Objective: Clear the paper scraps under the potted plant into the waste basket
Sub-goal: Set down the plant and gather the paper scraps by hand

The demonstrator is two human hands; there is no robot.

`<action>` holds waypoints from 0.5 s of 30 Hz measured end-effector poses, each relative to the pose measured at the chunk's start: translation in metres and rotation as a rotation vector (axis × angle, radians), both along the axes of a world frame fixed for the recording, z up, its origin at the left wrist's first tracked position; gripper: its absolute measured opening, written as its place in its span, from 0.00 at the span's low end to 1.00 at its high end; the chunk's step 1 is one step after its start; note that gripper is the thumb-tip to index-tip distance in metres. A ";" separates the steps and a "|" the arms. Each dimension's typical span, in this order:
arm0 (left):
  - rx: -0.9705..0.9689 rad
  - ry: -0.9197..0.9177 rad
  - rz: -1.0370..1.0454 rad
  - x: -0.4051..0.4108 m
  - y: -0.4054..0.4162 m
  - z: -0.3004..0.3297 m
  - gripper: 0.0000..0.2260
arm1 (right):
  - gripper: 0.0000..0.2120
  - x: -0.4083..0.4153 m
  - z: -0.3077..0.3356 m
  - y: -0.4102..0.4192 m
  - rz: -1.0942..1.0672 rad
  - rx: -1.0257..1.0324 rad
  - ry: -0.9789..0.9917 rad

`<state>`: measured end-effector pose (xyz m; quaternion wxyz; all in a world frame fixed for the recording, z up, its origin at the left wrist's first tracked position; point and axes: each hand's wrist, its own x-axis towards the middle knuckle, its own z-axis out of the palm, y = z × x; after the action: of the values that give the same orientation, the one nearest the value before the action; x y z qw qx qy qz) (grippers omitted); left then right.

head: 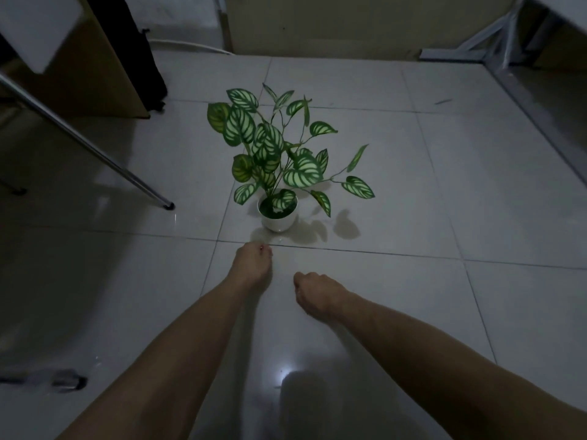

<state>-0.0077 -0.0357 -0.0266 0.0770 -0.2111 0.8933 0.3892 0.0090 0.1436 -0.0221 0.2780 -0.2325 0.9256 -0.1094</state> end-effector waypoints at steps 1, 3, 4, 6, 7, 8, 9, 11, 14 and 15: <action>-0.027 0.027 0.007 -0.004 0.004 0.000 0.12 | 0.14 -0.005 -0.001 -0.001 -0.002 -0.009 0.000; -0.047 0.043 0.040 -0.008 0.012 0.001 0.12 | 0.13 -0.014 -0.001 -0.002 -0.009 -0.018 0.016; -0.057 0.044 0.061 -0.012 0.016 -0.001 0.11 | 0.13 -0.022 -0.001 -0.002 -0.012 -0.020 0.026; -0.069 0.043 0.093 -0.021 0.023 -0.006 0.11 | 0.13 -0.038 0.000 -0.003 -0.007 -0.021 0.046; -0.066 0.044 0.110 -0.026 0.026 -0.008 0.12 | 0.13 -0.048 0.001 -0.002 -0.004 -0.024 0.064; -0.056 0.052 0.128 -0.029 0.030 -0.010 0.13 | 0.13 -0.057 0.002 -0.002 -0.008 -0.029 0.083; -0.050 0.060 0.143 -0.032 0.034 -0.013 0.14 | 0.13 -0.066 0.003 0.000 -0.014 -0.031 0.098; -0.058 0.082 0.185 -0.036 0.040 -0.020 0.13 | 0.13 -0.082 0.003 0.005 -0.026 -0.027 0.121; -0.099 0.099 0.234 -0.040 0.045 -0.027 0.08 | 0.10 -0.096 -0.001 0.016 -0.058 -0.023 0.132; -0.113 0.094 0.243 -0.041 0.045 -0.028 0.07 | 0.10 -0.098 -0.003 0.019 -0.072 -0.032 0.132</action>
<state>-0.0488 0.0098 -0.0548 -0.0248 -0.3033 0.8843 0.3541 -0.0895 0.1630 -0.0248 0.2084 -0.2100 0.9478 -0.1188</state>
